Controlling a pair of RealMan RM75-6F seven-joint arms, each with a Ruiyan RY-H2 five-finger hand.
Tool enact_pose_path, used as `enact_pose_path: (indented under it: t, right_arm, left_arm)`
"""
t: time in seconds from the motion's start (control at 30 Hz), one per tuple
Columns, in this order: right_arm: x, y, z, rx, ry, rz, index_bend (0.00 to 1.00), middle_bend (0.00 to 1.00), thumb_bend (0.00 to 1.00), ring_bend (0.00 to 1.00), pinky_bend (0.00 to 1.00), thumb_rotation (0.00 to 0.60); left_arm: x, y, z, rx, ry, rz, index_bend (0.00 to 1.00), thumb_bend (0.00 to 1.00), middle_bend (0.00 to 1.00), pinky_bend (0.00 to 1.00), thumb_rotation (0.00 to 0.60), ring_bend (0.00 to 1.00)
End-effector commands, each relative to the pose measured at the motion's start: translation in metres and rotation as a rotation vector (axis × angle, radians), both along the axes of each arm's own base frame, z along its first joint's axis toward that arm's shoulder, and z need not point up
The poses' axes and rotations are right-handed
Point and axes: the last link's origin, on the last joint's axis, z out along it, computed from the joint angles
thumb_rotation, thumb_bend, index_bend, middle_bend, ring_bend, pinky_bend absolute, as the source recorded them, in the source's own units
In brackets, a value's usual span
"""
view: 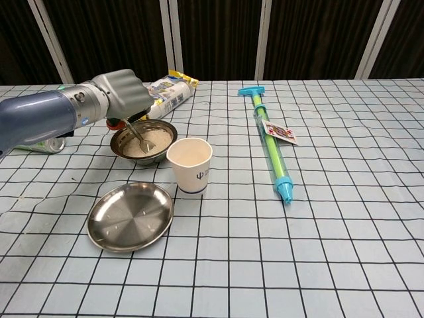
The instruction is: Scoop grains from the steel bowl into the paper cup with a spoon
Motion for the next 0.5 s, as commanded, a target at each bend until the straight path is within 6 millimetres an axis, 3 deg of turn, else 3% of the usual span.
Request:
enact_pose_path:
  t: [0.03, 0.5]
  right_arm:
    - [0.0, 0.0, 0.0, -0.002, 0.001, 0.0, 0.18, 0.13, 0.38, 0.0, 0.0, 0.6]
    - [0.001, 0.0, 0.0, 0.001, 0.003, -0.001, 0.18, 0.13, 0.38, 0.0, 0.0, 0.6]
  left_arm:
    - [-0.001, -0.002, 0.005, 0.01, -0.043, 0.046, 0.56, 0.47, 0.99, 1.0, 0.6, 1.0]
    - [-0.024, -0.012, 0.024, 0.043, -0.171, 0.2, 0.57, 0.47, 0.99, 1.0, 0.6, 1.0]
